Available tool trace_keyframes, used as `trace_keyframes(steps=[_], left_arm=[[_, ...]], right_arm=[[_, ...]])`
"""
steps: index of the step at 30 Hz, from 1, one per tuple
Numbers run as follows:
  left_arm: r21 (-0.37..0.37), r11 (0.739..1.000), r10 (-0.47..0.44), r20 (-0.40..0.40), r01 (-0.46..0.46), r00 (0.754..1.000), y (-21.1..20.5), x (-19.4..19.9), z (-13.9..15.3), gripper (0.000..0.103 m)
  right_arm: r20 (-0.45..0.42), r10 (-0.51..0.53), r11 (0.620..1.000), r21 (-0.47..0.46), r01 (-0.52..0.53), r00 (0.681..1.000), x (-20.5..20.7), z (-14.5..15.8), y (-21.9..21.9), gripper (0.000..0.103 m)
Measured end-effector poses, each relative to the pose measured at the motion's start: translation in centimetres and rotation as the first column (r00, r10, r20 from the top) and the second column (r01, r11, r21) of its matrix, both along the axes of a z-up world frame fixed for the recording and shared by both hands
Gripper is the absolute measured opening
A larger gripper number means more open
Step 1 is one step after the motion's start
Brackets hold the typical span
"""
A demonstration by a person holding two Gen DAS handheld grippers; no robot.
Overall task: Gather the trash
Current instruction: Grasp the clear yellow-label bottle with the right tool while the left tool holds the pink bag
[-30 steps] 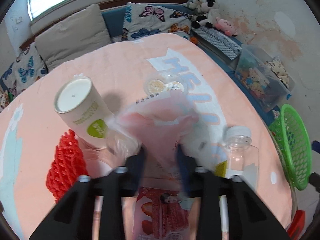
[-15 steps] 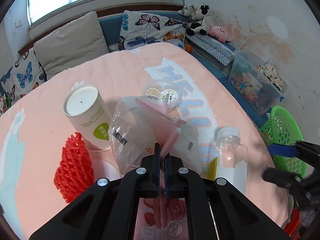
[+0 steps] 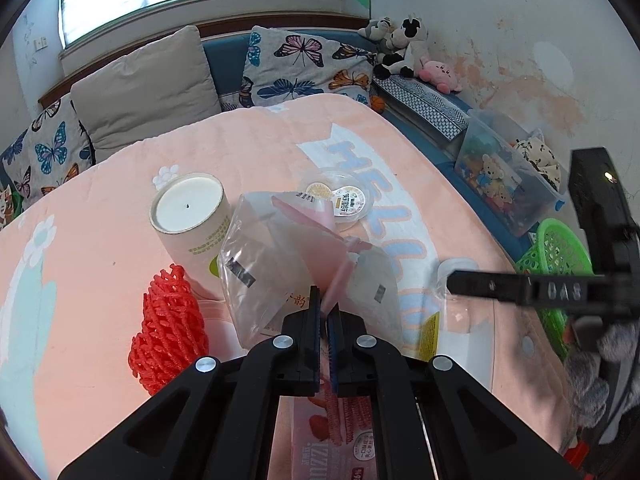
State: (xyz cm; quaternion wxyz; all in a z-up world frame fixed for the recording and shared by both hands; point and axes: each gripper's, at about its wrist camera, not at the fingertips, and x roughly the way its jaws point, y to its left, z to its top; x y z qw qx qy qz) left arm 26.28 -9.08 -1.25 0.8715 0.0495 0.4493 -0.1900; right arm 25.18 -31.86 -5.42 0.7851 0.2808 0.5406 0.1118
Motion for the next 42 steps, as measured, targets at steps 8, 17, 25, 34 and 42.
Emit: trace_keyframes(steps=[8, 17, 25, 34, 42], left_arm=[[-0.007, 1.000, 0.000, -0.005, 0.000, 1.000, 0.3, 0.1, -0.1, 0.003], [-0.012, 1.000, -0.006, 0.002, 0.006, 1.000, 0.0, -0.3, 0.3, 0.003], [-0.037, 0.998, -0.042, 0.036, 0.044, 0.998, -2.1, -2.2, 2.3, 0.003], [-0.051, 0.993, -0.104, 0.056, 0.107, 0.993, -5.6, -3.8, 3.7, 0.003], [-0.048, 0.986, -0.160, 0.047, 0.162, 0.986, -8.7, -4.7, 3.6, 0.003]], right_arm=[[-0.073, -0.069, 0.983, 0.166, 0.080, 0.995, 0.9, -1.6, -2.1, 0.049], [0.081, -0.041, 0.989, 0.147, 0.029, 0.996, -2.0, 2.6, -3.6, 0.043], [0.367, 0.012, 0.999, -0.045, 0.005, 0.930, -8.2, 10.4, -3.8, 0.042], [0.464, 0.006, 0.989, -0.135, 0.064, 0.886, -11.0, 13.0, -5.3, 0.041], [0.467, -0.020, 0.979, -0.169, 0.112, 0.884, -13.4, 13.4, -8.6, 0.041]])
